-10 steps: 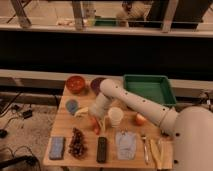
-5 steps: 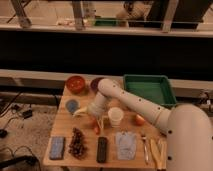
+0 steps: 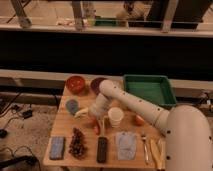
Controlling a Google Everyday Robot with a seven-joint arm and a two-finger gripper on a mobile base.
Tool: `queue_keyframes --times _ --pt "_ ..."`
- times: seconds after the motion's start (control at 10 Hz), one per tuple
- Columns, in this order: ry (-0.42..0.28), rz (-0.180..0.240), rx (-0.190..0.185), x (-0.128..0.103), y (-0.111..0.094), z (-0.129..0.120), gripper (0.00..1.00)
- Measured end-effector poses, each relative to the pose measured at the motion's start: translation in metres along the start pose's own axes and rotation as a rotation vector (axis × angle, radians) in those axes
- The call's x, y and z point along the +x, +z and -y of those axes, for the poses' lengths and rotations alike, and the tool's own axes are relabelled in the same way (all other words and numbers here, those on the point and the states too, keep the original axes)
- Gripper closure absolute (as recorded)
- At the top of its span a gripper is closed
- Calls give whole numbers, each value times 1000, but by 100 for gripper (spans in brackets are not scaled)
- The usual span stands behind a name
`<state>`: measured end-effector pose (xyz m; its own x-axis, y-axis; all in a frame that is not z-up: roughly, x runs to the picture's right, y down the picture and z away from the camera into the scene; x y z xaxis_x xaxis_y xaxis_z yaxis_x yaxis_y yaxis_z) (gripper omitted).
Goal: Place pepper in table surface
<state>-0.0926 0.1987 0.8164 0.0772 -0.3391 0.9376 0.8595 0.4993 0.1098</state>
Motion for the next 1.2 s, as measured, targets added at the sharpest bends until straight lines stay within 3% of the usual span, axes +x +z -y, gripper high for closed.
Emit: queue_keyframes --times 0.3,0.6,1.2 --pt "5 8 6 4 2 -3 0" --pt "-2 15 -15 5 7 -2 0" --pt "-14 -3 -173 4 7 -7 0"
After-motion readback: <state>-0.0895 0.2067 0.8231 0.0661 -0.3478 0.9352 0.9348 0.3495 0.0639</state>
